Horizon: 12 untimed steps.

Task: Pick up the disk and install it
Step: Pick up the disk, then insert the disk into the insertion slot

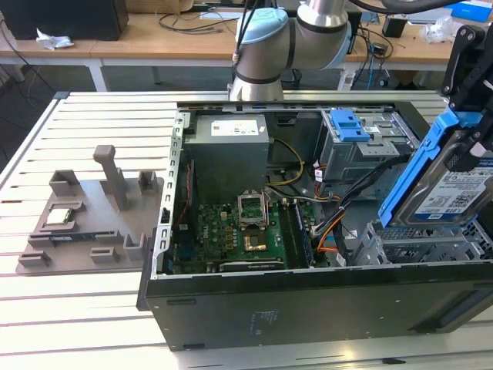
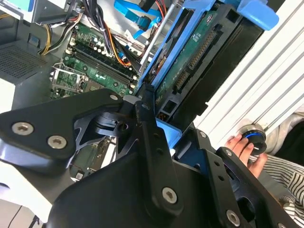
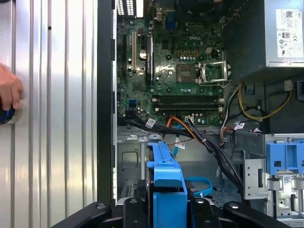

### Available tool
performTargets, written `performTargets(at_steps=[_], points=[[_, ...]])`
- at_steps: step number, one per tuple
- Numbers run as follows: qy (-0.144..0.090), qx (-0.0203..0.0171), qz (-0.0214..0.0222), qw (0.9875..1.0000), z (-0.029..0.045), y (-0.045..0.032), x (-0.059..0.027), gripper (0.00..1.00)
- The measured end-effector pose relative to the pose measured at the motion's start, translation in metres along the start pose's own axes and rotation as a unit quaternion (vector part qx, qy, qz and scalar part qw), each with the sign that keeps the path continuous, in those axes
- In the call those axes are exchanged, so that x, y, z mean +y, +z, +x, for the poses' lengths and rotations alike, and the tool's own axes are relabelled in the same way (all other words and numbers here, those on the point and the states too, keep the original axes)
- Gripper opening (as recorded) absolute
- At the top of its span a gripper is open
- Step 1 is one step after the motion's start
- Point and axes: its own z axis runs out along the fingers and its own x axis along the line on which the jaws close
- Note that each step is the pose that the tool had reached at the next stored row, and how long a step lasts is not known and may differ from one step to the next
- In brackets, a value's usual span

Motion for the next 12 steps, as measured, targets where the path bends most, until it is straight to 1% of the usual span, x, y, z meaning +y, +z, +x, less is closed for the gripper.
performTargets(at_steps=[12], points=[[-0.001, 0.0000, 0.0000, 1.0000, 0.0000, 0.0001, -0.0001, 0.37]])
